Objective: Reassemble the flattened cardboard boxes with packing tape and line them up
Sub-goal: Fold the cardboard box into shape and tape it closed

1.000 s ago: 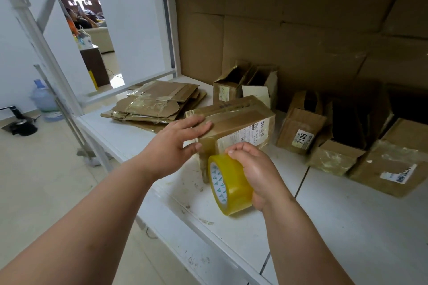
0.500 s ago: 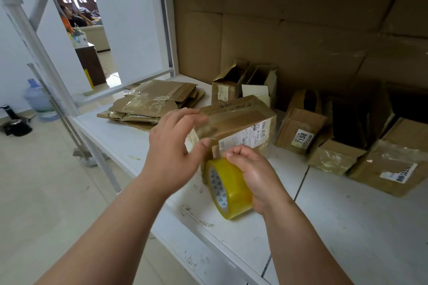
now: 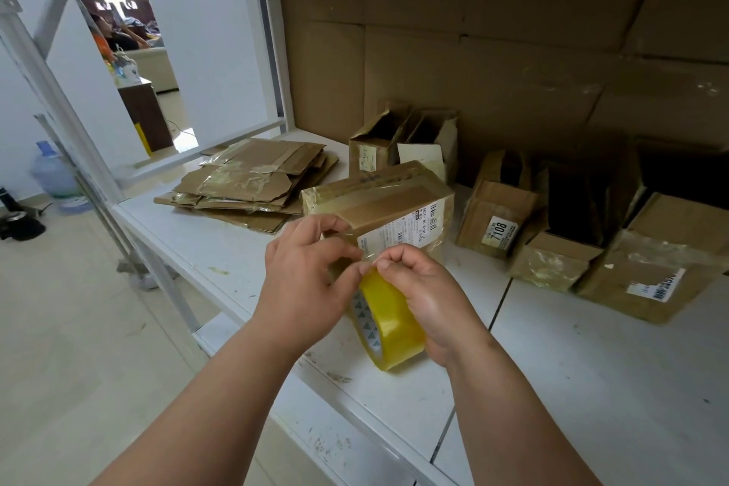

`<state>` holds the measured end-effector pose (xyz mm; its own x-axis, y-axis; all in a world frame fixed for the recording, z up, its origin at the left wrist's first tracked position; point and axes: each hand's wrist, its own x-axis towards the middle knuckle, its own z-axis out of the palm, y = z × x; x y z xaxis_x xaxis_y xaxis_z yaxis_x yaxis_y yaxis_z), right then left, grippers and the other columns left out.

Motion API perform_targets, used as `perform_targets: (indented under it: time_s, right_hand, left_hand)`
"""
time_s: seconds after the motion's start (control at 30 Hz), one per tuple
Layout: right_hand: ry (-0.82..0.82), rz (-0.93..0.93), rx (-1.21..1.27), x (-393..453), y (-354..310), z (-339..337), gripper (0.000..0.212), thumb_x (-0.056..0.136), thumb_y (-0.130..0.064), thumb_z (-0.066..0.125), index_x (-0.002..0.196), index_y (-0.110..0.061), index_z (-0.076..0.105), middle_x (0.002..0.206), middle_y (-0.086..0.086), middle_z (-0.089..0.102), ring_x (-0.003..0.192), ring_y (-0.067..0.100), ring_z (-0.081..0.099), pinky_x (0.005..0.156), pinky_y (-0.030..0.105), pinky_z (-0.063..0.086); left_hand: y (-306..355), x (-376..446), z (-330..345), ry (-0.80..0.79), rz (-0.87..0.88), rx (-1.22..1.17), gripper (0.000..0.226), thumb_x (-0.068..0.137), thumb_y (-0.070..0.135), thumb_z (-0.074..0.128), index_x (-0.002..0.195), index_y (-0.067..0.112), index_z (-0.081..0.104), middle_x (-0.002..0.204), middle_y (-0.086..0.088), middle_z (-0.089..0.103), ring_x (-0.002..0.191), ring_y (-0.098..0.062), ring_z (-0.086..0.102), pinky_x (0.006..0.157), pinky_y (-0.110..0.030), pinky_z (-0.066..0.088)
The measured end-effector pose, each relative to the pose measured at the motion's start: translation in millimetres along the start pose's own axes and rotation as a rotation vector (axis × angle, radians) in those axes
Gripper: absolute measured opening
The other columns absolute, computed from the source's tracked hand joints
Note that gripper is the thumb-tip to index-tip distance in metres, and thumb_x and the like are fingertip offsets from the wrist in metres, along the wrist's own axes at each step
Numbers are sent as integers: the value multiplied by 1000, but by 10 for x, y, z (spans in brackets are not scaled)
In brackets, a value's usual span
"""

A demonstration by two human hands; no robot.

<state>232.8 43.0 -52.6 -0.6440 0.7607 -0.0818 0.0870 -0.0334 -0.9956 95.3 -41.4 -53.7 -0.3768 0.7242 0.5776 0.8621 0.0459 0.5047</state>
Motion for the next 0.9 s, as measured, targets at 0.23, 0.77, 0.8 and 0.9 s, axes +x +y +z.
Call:
perform_targets:
  time_s: [0.23, 0.77, 0.8, 0.9]
  right_hand:
    - [0, -39, -56, -93, -29, -55, 20, 97, -21, 58, 79, -26, 67, 85, -9, 70, 88, 18, 60, 86, 40, 49]
    - [9, 72, -108, -360, -8, -264, 55, 71, -30, 68, 119, -40, 43, 97, 4, 70, 93, 22, 66, 87, 39, 51]
    - [-21, 73, -47, -383, 5, -308, 63, 68, -24, 69, 123, -40, 42, 91, 3, 70, 90, 21, 66, 86, 39, 50]
    - [-54, 10, -11, -474, 19, -379, 68, 83, -3, 70, 135, -35, 41, 77, -5, 67, 83, 16, 64, 82, 36, 50]
  left_hand:
    - [152, -8, -14, -72, -54, 50, 28, 75, 54, 64, 86, 33, 78, 121, 16, 55, 125, -21, 41, 97, -49, 36]
    - [493, -201, 145, 60, 110, 173, 19, 82, 17, 50, 75, 12, 66, 98, -5, 64, 78, -33, 59, 61, -46, 51]
    - [508, -207, 142, 66, 102, 160, 21, 84, 19, 46, 78, 10, 64, 98, -5, 63, 73, -32, 58, 58, -45, 50]
    - [630, -239, 133, 48, 49, 123, 12, 92, 14, 51, 89, 7, 61, 104, -3, 59, 67, -29, 60, 52, -40, 48]
